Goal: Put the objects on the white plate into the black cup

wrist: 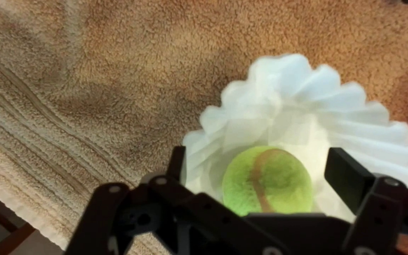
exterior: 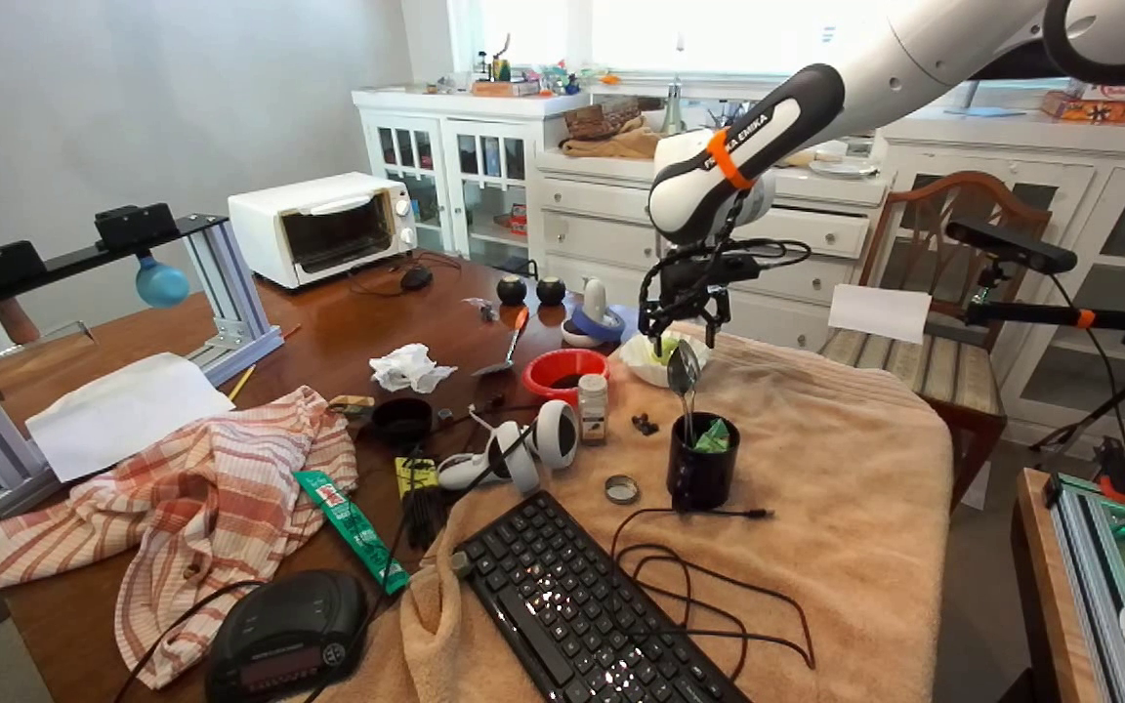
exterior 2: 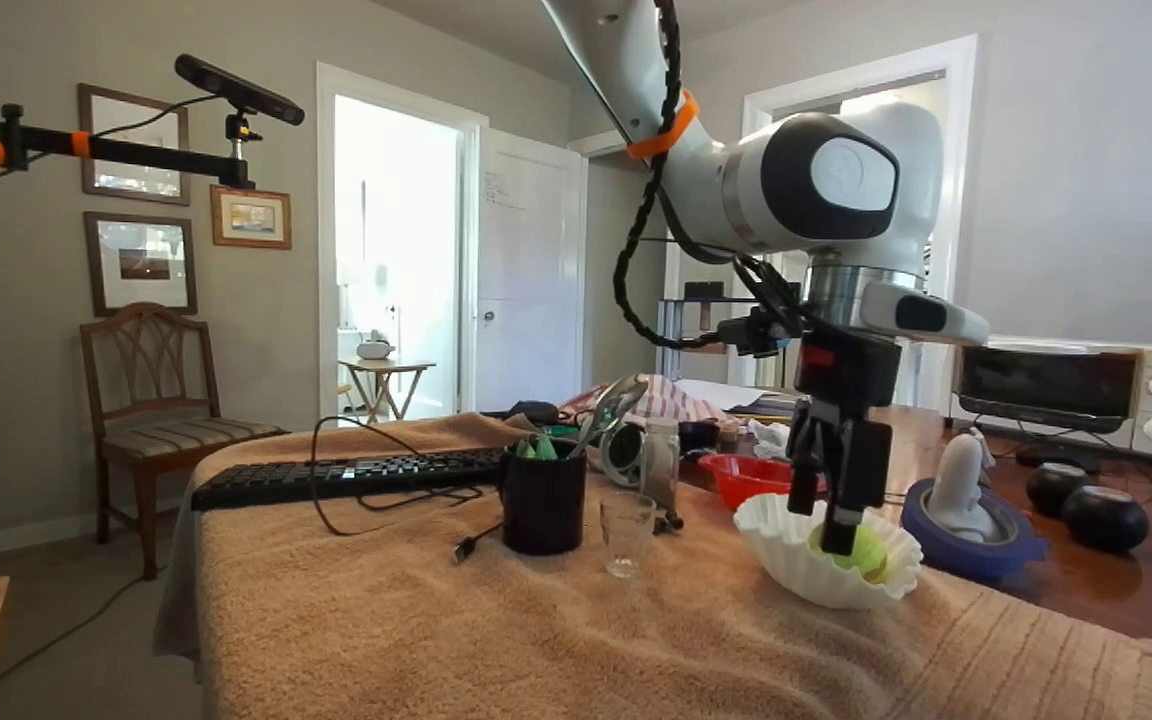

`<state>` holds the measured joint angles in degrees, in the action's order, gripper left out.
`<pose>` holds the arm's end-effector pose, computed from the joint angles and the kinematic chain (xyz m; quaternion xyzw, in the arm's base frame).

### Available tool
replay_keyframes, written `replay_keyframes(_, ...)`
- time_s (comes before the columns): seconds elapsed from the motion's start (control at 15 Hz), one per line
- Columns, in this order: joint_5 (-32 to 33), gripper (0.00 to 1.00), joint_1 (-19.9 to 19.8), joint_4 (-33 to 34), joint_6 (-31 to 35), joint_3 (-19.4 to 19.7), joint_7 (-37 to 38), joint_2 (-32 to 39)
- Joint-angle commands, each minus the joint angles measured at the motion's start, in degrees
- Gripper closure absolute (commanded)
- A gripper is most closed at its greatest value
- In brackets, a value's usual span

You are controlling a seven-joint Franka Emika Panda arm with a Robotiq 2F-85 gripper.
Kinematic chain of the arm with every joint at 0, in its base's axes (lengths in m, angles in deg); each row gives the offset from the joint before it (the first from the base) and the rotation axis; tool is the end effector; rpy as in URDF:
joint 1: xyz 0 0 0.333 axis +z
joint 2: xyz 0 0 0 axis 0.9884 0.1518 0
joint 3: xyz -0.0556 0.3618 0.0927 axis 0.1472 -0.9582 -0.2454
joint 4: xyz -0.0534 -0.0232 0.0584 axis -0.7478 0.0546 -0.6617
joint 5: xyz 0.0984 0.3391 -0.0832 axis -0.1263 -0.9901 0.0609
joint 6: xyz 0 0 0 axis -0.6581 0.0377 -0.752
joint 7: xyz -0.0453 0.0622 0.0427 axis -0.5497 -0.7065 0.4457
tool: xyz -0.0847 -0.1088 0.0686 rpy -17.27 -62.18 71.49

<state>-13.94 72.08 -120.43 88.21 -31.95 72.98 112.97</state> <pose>0.6377 -0.2106 0.2398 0.9134 -0.4014 -0.0654 0.0174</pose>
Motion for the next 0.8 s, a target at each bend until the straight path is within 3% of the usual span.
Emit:
replay_keyframes(0.0,1.38,0.0,1.1,-0.28,3.27,1.18,0.51,0.47)
replay_keyframes(0.2,1.95,0.0,1.32,-0.07,7.16,1.58,0.44,1.19)
replay_keyframes(0.67,1.48,0.0,0.98,0.87,9.28,1.2,-0.38,3.86)
replay_keyframes(0.73,1.34,0.17,0.97,0.95,9.65,1.19,-0.27,4.19)
